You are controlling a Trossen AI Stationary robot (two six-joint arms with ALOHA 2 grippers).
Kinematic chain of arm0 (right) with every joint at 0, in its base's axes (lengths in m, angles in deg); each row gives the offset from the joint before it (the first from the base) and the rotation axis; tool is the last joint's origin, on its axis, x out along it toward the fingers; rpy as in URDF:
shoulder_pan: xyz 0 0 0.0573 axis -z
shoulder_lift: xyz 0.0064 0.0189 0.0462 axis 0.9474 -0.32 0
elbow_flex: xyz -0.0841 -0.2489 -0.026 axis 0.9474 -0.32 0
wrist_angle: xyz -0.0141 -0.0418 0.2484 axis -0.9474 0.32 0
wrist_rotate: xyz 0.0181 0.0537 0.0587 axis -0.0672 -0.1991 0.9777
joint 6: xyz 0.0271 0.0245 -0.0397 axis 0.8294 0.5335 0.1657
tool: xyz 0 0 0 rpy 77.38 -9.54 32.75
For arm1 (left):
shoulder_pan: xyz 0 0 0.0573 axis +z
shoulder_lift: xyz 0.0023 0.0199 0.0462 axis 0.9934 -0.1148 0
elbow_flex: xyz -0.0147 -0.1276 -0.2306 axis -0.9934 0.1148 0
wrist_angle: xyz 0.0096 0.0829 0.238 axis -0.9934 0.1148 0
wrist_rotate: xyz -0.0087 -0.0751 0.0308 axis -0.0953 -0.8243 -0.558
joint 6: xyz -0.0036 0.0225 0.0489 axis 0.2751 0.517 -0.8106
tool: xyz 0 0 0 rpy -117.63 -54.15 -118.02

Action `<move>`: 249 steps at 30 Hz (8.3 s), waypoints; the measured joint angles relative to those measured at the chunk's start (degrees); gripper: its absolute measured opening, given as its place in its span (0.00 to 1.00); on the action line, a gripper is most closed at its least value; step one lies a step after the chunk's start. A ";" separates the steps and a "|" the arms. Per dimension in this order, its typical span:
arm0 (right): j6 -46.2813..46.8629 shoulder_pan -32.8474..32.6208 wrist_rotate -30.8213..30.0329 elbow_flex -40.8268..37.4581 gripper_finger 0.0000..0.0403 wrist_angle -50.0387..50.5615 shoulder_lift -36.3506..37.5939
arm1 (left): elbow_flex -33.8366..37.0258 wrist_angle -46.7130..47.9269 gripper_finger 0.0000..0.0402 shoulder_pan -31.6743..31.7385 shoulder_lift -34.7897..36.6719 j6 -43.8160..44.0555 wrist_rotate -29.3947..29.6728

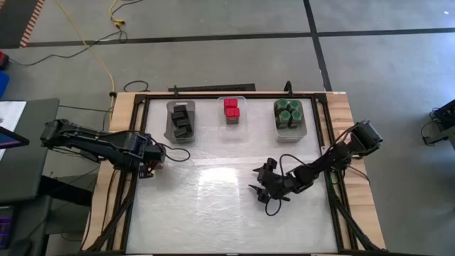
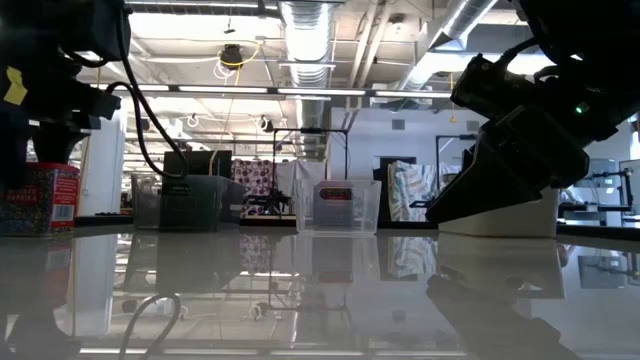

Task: Sort spices by type
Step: Put the red seasoning can into the transparent bin, then return to Home Position

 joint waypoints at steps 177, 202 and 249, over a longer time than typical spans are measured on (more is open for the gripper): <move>3.02 -2.49 1.49 -0.02 0.86 8.50 0.00 | -66.99 -17.98 0.74 24.47 -58.48 -20.95 -7.37; 3.02 -2.47 1.49 0.00 0.86 7.31 0.00 | -5.21 -45.83 0.74 7.36 1.23 -13.01 -2.01; 6.63 -0.48 2.93 0.00 0.86 6.56 0.02 | 35.80 -77.05 0.74 9.38 52.63 -19.05 -13.32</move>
